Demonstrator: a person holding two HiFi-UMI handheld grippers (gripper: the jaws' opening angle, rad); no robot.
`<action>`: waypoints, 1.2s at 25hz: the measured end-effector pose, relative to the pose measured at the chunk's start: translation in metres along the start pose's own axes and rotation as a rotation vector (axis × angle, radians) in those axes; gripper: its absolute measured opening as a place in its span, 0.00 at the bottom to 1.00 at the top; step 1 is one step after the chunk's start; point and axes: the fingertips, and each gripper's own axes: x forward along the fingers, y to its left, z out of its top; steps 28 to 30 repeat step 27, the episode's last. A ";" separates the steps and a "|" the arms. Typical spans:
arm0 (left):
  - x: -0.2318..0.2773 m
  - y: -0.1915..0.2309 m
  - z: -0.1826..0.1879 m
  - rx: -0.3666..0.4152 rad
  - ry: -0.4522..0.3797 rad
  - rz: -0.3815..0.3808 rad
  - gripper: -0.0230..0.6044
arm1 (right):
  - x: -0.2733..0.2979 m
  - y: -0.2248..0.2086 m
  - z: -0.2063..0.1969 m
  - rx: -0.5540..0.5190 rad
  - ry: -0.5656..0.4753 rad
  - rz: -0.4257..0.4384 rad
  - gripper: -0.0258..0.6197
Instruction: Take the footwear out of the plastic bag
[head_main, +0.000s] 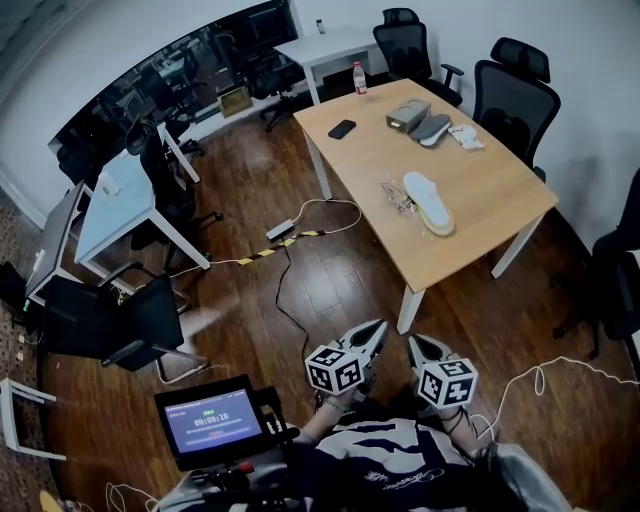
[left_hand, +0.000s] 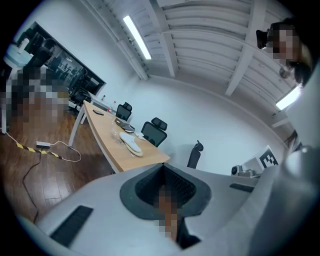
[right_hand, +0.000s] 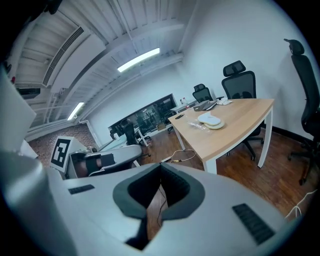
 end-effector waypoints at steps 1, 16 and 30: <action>0.000 0.001 0.001 -0.001 -0.003 0.003 0.04 | 0.001 0.000 0.000 -0.001 0.001 0.002 0.02; -0.003 0.024 0.004 -0.017 -0.022 0.049 0.04 | 0.020 -0.001 0.001 -0.010 0.017 0.033 0.02; -0.002 0.019 -0.001 -0.035 -0.013 0.043 0.04 | 0.005 -0.006 -0.003 -0.002 0.019 0.013 0.02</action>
